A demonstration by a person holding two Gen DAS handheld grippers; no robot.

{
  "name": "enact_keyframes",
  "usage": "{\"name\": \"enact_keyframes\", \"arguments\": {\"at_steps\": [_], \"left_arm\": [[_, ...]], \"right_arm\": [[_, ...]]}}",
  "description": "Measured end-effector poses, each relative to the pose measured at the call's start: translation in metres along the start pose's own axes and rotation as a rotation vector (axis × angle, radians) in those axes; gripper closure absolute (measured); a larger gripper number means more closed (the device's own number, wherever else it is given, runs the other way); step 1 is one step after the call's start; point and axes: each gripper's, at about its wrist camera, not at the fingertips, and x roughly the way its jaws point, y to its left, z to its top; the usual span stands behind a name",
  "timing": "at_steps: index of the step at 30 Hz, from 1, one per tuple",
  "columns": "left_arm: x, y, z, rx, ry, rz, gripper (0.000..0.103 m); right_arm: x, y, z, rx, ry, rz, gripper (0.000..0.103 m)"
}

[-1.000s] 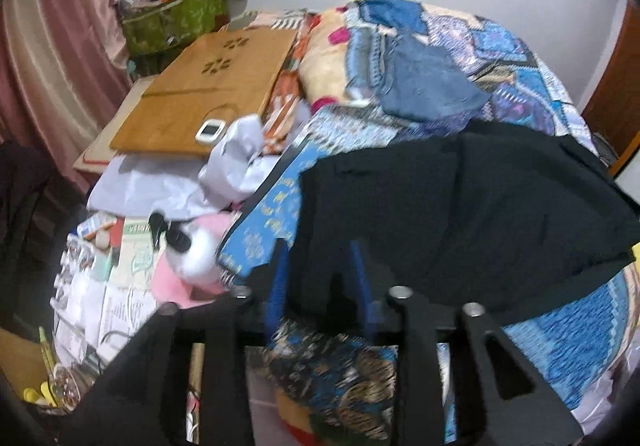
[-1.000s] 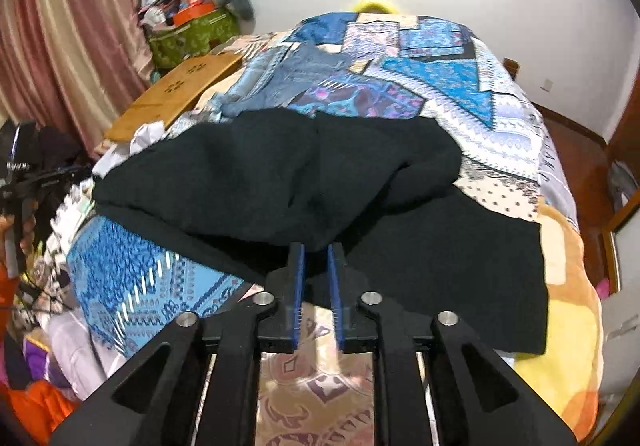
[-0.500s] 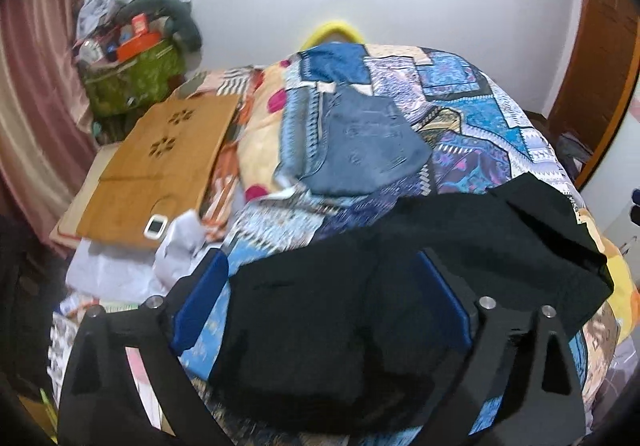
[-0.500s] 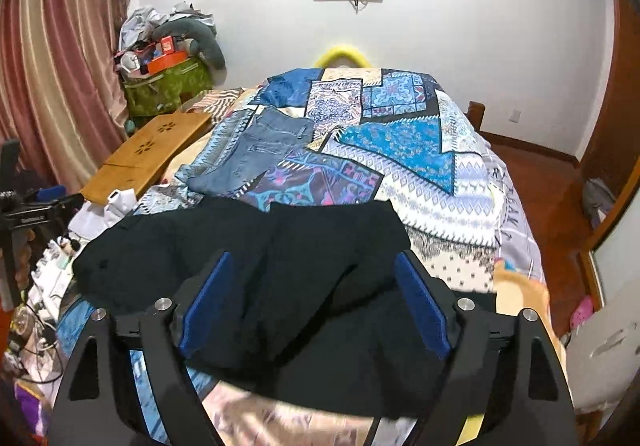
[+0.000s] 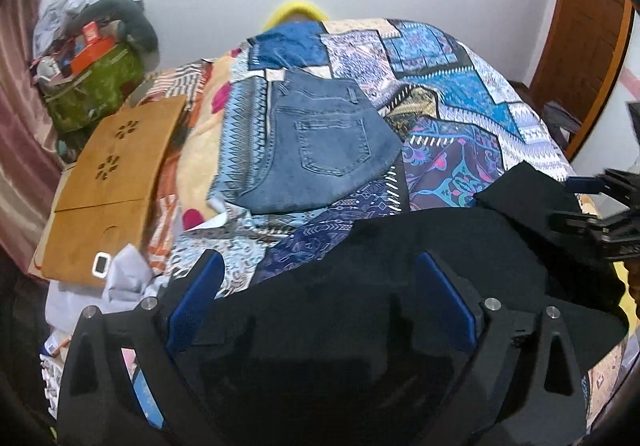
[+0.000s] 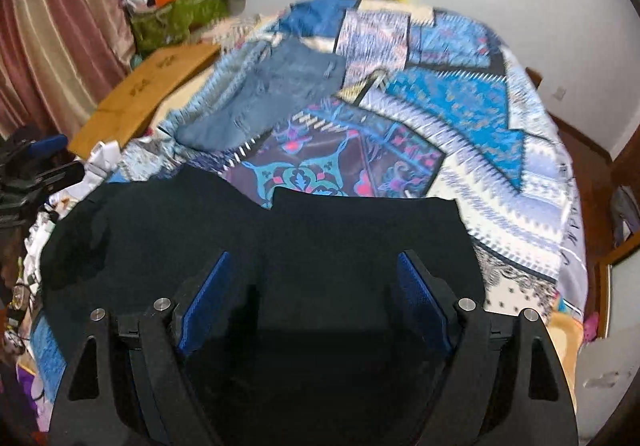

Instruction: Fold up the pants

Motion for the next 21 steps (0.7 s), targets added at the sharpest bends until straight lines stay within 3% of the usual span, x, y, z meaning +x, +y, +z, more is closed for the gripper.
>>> {"name": "enact_keyframes", "arguments": {"at_steps": [5, 7, 8, 9, 10, 12, 16, 21], "left_arm": [[0.023, -0.005, 0.002, 0.019, 0.038, -0.016, 0.005], [0.030, -0.005, 0.001, 0.020, 0.054, -0.024, 0.005], [0.033, -0.006, 0.001, 0.021, 0.058, -0.025, 0.005], [0.035, -0.007, 0.000, 0.022, 0.062, -0.026, 0.005], [0.037, -0.007, -0.001, 0.021, 0.066, -0.026, 0.005], [0.041, -0.006, -0.003, 0.015, 0.079, -0.035, 0.005], [0.043, -0.008, -0.004, 0.004, 0.094, -0.042, 0.005], [0.031, -0.017, -0.005, 0.022, 0.093, -0.052, 0.005]], "right_arm": [[0.042, 0.004, 0.017, -0.020, 0.133, 0.043, 0.025], [0.053, 0.008, 0.016, -0.043, 0.174, 0.047, 0.037], [0.055, 0.007, 0.015, -0.035, 0.168, 0.077, 0.040], [0.055, 0.005, 0.015, -0.021, 0.164, 0.097, 0.050], [0.055, 0.003, 0.015, -0.006, 0.163, 0.116, 0.068], [0.057, 0.000, 0.013, 0.014, 0.157, 0.119, 0.081], [0.058, 0.004, 0.007, 0.010, 0.136, 0.095, 0.095], [0.036, 0.004, 0.008, -0.020, 0.082, 0.047, 0.098]]}}
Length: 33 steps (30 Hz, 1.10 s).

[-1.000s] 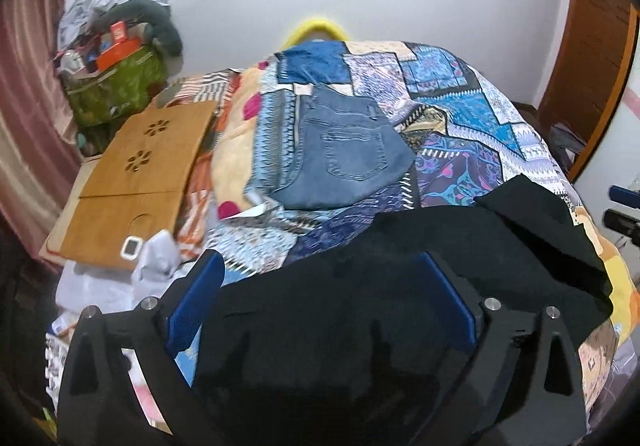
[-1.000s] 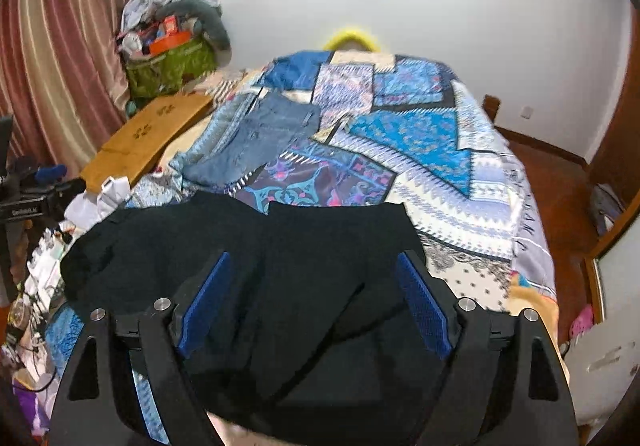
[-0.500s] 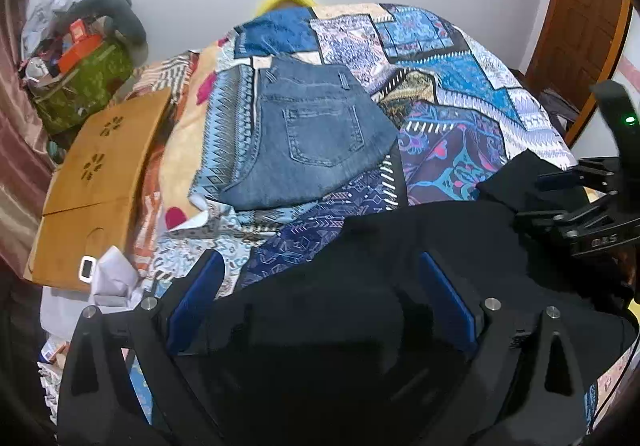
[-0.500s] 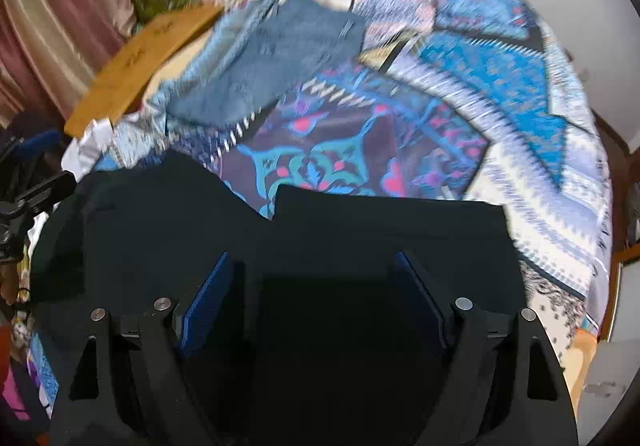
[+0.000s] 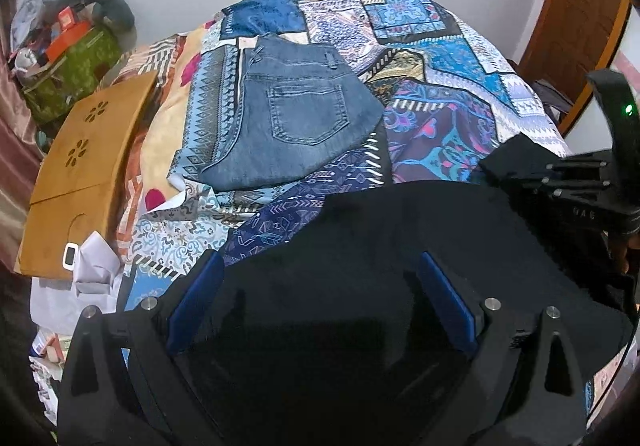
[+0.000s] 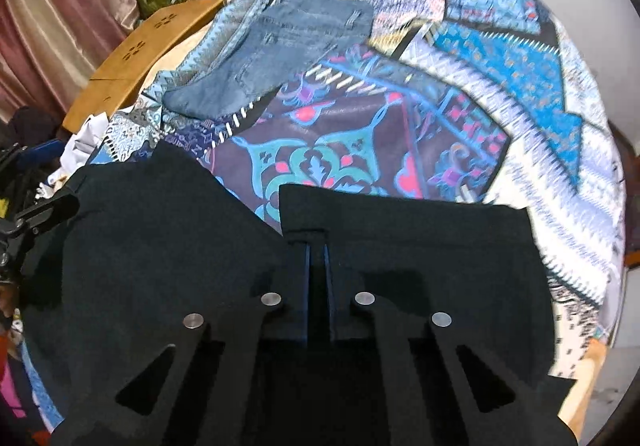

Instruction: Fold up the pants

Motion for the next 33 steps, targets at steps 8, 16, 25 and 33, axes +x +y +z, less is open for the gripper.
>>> {"name": "enact_keyframes", "arguments": {"at_steps": [8, 16, 25, 33], "left_arm": [[-0.028, -0.033, 0.007, 0.044, -0.022, -0.026, 0.005], [-0.038, -0.095, 0.004, 0.094, -0.001, -0.089, 0.005], [-0.015, -0.174, -0.020, 0.214, 0.086, -0.106, 0.005], [0.005, -0.194, -0.045, 0.243, 0.138, -0.074, 0.003]], "right_arm": [[-0.098, -0.031, -0.012, 0.062, -0.194, -0.023, 0.098], [-0.174, -0.074, -0.050, 0.153, -0.340, -0.098, 0.099], [-0.182, -0.131, -0.141, 0.286, -0.329, -0.189, 0.099], [-0.116, -0.151, -0.226, 0.446, -0.185, -0.129, 0.099]]}}
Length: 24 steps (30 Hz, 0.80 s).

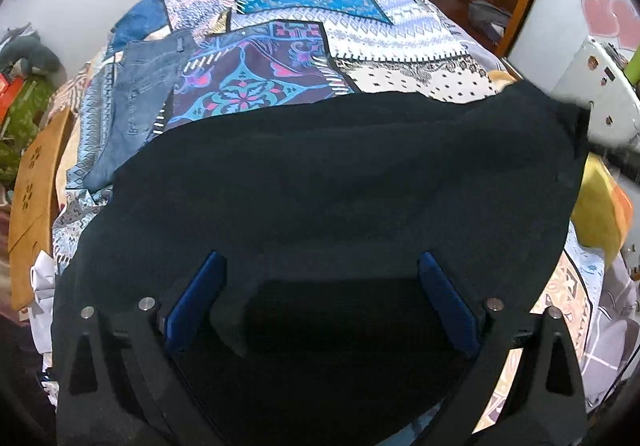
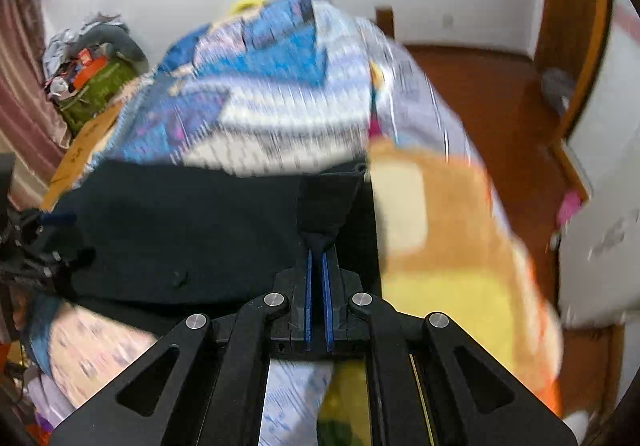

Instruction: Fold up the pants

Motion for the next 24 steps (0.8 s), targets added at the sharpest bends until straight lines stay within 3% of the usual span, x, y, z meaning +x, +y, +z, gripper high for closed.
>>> {"name": "enact_keyframes", "arguments": {"at_steps": [6, 11, 14, 18, 24], "left_arm": [[0.000, 0.005, 0.000, -0.030, 0.013, -0.012, 0.003], [-0.017, 0.016, -0.005, -0.043, -0.034, -0.001, 0.003], [-0.035, 0.033, -0.007, -0.071, -0.077, 0.015, 0.003], [-0.063, 0.074, -0.012, -0.151, -0.150, 0.041, 0.003], [-0.096, 0.154, -0.032, -0.285, -0.219, 0.125, 0.003]], "right_arm": [[0.020, -0.010, -0.032, 0.083, 0.055, 0.013, 0.098], [0.005, 0.000, -0.033, 0.035, 0.051, -0.092, 0.091], [-0.014, 0.004, -0.026, 0.009, 0.006, -0.144, 0.084], [-0.049, 0.022, -0.012, -0.038, -0.097, -0.141, 0.059], [-0.066, 0.084, 0.024, -0.163, -0.176, -0.068, 0.050]]}}
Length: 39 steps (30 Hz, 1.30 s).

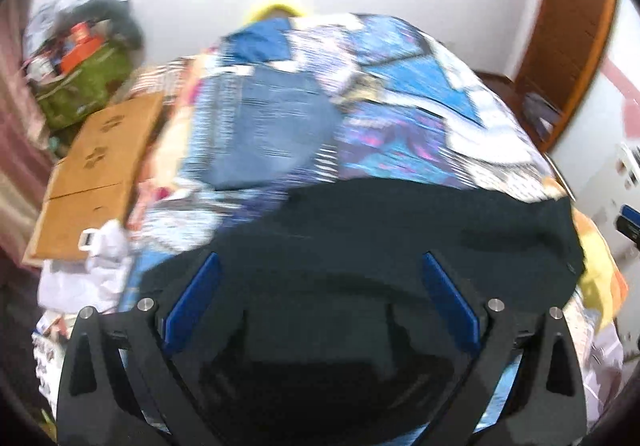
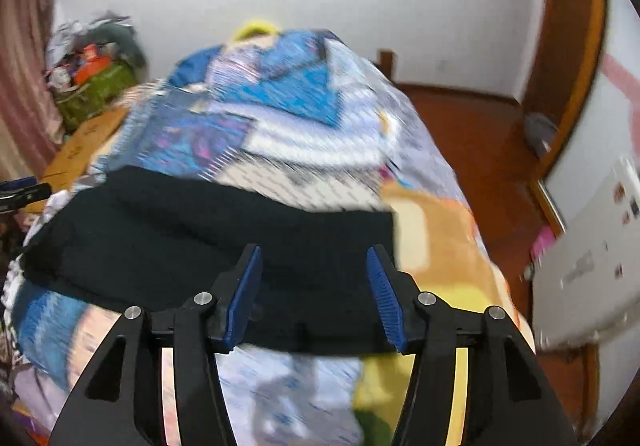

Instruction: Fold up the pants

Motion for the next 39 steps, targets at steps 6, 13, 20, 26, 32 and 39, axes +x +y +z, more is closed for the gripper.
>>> {"name": "enact_keyframes", "arguments": {"at_steps": [6, 13, 20, 26, 32, 39], "left_arm": [[0.000, 0.093, -0.008, -0.138, 0.015, 0.110, 0.002], [0.035, 0.175, -0.035, -0.237, 0.134, 0.150, 0.002], [0.098, 0.215, -0.066, -0.325, 0.303, 0.079, 0.002], [0.130, 0.219, -0.077, -0.426, 0.372, -0.082, 0.002], [0.138, 0.189, -0.073, -0.311, 0.380, -0.223, 0.020], [0.125, 0.184, -0.066, -0.267, 0.296, -0.128, 0.059]], "right_arm": [[0.017, 0.077, 0.036, -0.163, -0.025, 0.097, 0.044], [0.067, 0.160, 0.062, -0.294, 0.031, 0.230, 0.044], [0.131, 0.231, 0.072, -0.389, 0.148, 0.299, 0.044], [0.183, 0.275, 0.087, -0.474, 0.242, 0.302, 0.044], [0.234, 0.298, 0.098, -0.507, 0.347, 0.323, 0.045], [0.254, 0.314, 0.083, -0.555, 0.393, 0.334, 0.075]]}}
